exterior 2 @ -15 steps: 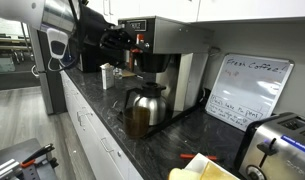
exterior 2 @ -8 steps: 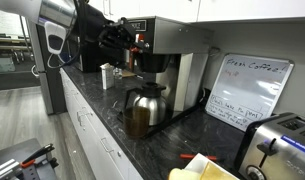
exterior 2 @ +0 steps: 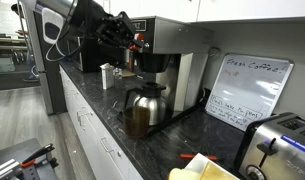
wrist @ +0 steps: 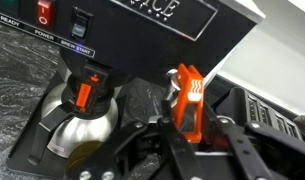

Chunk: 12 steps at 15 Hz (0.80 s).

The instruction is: Use the coffee machine to put some water in the cup

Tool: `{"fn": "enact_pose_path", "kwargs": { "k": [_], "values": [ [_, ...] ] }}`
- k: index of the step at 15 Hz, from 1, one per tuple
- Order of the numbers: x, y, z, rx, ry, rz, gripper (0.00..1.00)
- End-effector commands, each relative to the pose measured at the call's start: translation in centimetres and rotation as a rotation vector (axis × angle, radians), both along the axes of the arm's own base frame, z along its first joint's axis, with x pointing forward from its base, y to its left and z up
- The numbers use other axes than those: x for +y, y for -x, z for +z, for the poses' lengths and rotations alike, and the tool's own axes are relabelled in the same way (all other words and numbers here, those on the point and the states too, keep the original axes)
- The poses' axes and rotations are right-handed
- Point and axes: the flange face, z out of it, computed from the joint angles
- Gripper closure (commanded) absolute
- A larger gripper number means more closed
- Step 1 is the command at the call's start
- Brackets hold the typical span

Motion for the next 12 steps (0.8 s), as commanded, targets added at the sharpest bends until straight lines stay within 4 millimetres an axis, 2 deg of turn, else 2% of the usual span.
{"fn": "enact_pose_path", "kwargs": {
  "k": [1,9,12],
  "values": [
    [0.4,-0.5,1.1,0.014,0.029,0.008,0.93],
    [0.4,0.3,2.8,-0.006,0.065,-0.006,0.93],
    [0.4,0.1,2.5,-0.011,0.07,-0.007,0.93]
  ]
}}
